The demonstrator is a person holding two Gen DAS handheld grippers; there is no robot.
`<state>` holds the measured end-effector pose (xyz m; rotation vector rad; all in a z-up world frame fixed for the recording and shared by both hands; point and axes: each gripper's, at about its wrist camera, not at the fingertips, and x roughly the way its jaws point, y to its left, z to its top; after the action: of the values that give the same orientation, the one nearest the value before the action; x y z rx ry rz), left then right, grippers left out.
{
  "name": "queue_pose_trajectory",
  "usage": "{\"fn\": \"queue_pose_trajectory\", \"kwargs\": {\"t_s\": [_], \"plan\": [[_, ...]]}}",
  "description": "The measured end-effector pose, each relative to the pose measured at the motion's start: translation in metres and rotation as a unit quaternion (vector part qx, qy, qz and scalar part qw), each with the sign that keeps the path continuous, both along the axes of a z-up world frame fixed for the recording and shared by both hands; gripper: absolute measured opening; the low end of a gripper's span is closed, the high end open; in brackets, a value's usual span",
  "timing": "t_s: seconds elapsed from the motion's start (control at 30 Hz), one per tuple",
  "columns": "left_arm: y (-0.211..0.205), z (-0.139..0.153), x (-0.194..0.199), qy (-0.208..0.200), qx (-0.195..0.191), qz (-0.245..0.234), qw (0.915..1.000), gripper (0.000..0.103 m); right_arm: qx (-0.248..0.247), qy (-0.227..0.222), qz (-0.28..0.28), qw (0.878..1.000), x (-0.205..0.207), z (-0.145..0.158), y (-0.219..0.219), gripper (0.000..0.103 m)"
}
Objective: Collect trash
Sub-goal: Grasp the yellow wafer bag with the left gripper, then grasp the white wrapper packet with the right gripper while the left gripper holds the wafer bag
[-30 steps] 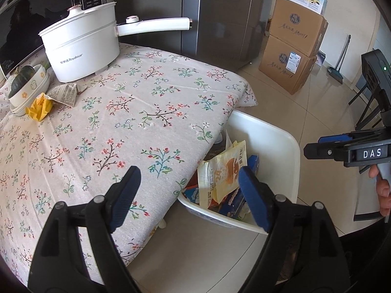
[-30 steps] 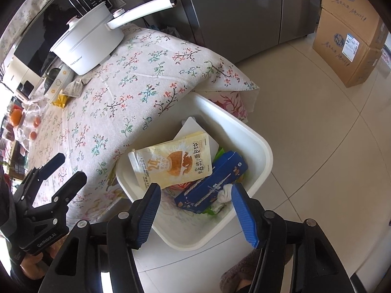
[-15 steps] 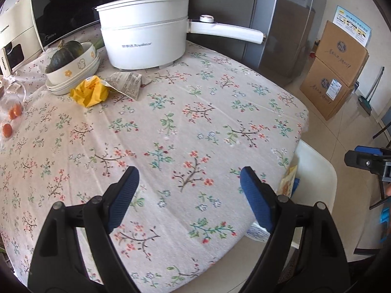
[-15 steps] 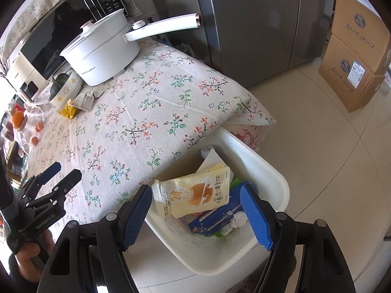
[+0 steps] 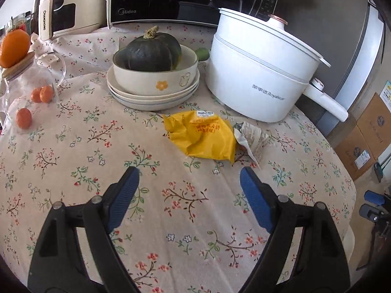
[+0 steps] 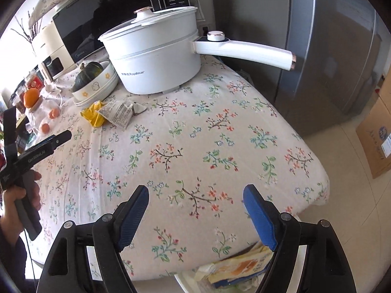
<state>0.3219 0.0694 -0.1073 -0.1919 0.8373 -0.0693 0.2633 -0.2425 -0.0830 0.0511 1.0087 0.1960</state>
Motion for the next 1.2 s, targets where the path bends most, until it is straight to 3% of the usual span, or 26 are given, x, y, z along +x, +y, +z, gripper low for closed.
{"fn": "queue_pose_trajectory", "kwargs": {"t_s": [0.1, 0.2, 0.3, 0.37, 0.47, 0.6, 0.83, 1.13, 1.17, 1.2], "plan": [[0.008, -0.012, 0.022, -0.003, -0.031, 0.014, 0.9994, 0.080, 0.003, -0.010, 0.016, 1.000, 0.017, -0.005, 0.018, 0.081], [0.014, -0.024, 0.040, 0.001, -0.062, 0.027, 0.9977, 0.069, 0.009, -0.016, 0.028, 0.999, 0.031, -0.011, 0.033, 0.081], [0.020, -0.034, 0.052, 0.007, -0.091, 0.034, 0.9953, 0.053, 0.009, -0.020, 0.035, 0.999, 0.046, -0.017, 0.049, 0.081], [0.026, -0.039, 0.058, 0.012, -0.111, 0.027, 0.9934, 0.030, 0.009, -0.023, 0.038, 0.999, 0.054, -0.021, 0.059, 0.081], [0.033, -0.041, 0.062, 0.019, -0.113, 0.022, 0.9931, 0.011, 0.013, -0.024, 0.042, 0.999, 0.064, -0.025, 0.073, 0.081], [0.044, -0.031, 0.051, 0.009, -0.093, 0.018, 0.9954, 0.005, 0.022, -0.020, 0.042, 0.999, 0.077, -0.029, 0.095, 0.081], [0.073, -0.003, 0.010, -0.005, -0.020, 0.012, 0.9997, 0.004, 0.041, -0.016, 0.025, 0.999, 0.106, -0.035, 0.142, 0.082], [0.106, 0.008, -0.022, -0.008, 0.007, 0.006, 0.9999, 0.004, 0.063, -0.003, -0.063, 0.996, 0.152, -0.064, 0.174, 0.082], [0.109, 0.008, -0.023, -0.006, 0.007, 0.009, 0.9999, 0.004, 0.062, 0.001, -0.072, 0.995, 0.156, -0.067, 0.175, 0.081], [0.111, 0.007, -0.026, -0.005, 0.005, 0.011, 0.9999, 0.004, 0.059, 0.002, -0.082, 0.995, 0.157, -0.071, 0.176, 0.073]]}}
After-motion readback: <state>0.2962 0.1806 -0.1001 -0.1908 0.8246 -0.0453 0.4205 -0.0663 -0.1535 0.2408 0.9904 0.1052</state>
